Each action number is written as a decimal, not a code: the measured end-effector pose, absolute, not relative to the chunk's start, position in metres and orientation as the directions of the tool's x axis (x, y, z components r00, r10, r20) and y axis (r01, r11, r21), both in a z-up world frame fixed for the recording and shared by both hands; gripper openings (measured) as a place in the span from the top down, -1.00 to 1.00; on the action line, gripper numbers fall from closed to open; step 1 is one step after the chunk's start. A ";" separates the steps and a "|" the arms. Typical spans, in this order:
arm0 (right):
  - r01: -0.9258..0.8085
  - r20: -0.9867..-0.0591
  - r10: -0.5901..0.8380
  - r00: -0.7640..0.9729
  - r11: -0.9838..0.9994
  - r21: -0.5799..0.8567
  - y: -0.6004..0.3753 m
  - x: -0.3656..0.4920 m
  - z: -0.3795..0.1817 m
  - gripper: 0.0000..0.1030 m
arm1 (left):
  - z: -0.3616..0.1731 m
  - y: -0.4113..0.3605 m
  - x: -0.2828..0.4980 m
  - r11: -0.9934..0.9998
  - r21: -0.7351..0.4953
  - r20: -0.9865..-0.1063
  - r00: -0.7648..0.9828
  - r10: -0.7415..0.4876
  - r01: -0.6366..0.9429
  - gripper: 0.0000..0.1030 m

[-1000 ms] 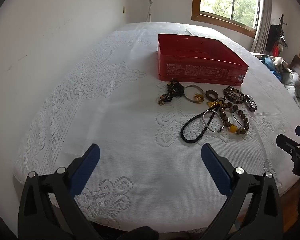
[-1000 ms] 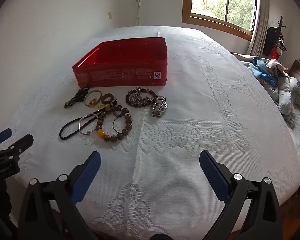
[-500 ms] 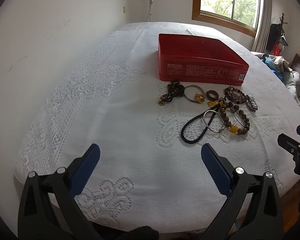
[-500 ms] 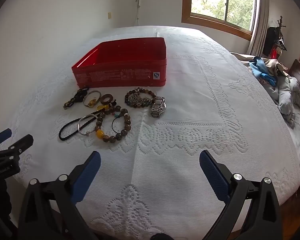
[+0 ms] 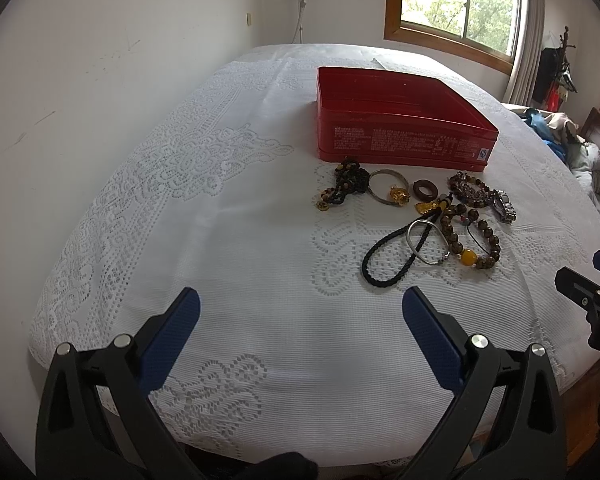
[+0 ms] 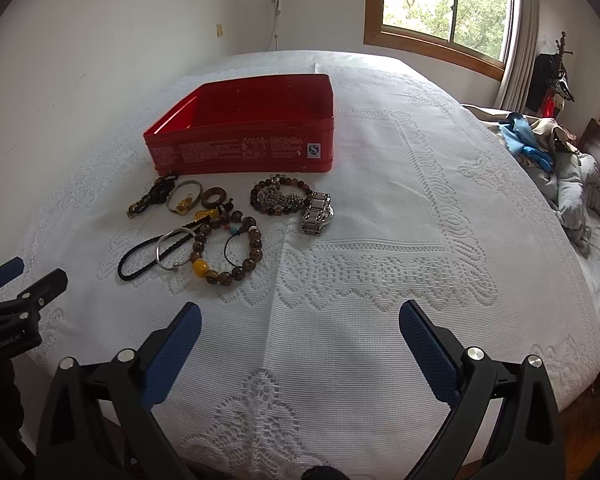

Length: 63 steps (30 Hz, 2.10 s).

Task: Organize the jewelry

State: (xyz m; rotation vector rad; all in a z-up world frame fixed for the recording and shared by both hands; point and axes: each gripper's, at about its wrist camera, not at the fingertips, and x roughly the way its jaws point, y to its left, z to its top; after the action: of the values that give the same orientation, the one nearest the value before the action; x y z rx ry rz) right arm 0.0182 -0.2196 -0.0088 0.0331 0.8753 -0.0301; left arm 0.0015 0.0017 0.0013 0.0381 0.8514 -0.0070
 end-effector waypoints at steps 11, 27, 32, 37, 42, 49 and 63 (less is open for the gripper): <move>0.040 -0.768 -0.012 0.641 0.999 0.018 -0.219 0.018 -0.008 -0.93 | -0.001 0.003 0.001 0.999 0.033 -0.751 0.660 0.010 0.023 -0.95; 0.041 -0.768 -0.010 0.641 0.999 0.021 -0.219 0.017 -0.009 -0.93 | -0.002 0.002 0.000 0.999 0.038 -0.755 0.656 0.015 0.021 -0.95; 0.041 -0.768 -0.006 0.640 0.999 0.026 -0.220 0.017 -0.009 -0.93 | -0.002 0.003 0.001 0.999 0.043 -0.756 0.654 0.020 0.019 -0.95; 0.041 -0.768 -0.006 0.641 0.999 0.027 -0.222 0.017 -0.009 -0.93 | -0.004 -0.002 0.002 0.999 0.048 -0.759 0.651 0.023 0.022 -0.95; 0.042 -0.768 -0.008 0.641 0.999 0.024 -0.223 0.017 -0.009 -0.93 | -0.004 -0.002 0.002 0.999 0.050 -0.760 0.650 0.024 0.021 -0.95; 0.043 -0.770 -0.014 0.638 0.999 0.018 -0.224 0.019 -0.011 -0.93 | -0.005 -0.002 0.002 0.998 0.051 -0.762 0.647 0.025 0.021 -0.95; 0.026 -0.774 -0.024 0.633 1.000 -0.010 -0.220 0.025 -0.015 -0.93 | -0.011 -0.005 0.006 0.998 0.058 -0.779 0.627 0.025 0.032 -0.95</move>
State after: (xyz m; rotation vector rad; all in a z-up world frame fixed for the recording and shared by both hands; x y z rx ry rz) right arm 0.0248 -0.2205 -0.0154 0.0019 0.8853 -0.0286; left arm 0.0060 -0.0046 -0.0111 0.0686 0.8936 -0.0039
